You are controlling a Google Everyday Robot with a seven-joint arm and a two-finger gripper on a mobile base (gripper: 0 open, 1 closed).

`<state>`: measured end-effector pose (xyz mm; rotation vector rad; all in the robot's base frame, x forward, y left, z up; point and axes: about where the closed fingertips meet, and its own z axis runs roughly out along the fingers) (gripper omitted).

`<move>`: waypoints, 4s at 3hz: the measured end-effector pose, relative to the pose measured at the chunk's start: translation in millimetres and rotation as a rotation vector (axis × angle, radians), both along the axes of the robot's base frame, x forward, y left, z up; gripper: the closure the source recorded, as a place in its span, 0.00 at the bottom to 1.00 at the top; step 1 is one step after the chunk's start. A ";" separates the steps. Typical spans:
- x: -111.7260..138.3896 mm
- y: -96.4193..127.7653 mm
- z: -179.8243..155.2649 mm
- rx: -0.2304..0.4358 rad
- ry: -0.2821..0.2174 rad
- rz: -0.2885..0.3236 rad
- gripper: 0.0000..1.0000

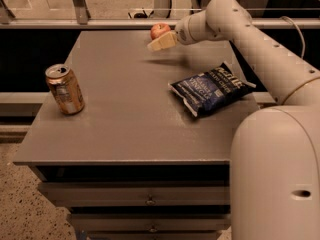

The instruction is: Move apple near blue chip bag

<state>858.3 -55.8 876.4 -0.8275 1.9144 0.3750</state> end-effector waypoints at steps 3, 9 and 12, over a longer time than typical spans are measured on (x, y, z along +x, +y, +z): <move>47.4 8.2 -18.6 0.022 -0.051 -0.067 0.00; -76.2 -26.0 28.3 0.081 -0.080 0.158 1.00; -169.0 -49.7 17.0 -0.016 0.047 0.323 0.99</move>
Offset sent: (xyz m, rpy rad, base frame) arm 0.0554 -0.0012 -0.0169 0.0059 -0.0730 -0.0849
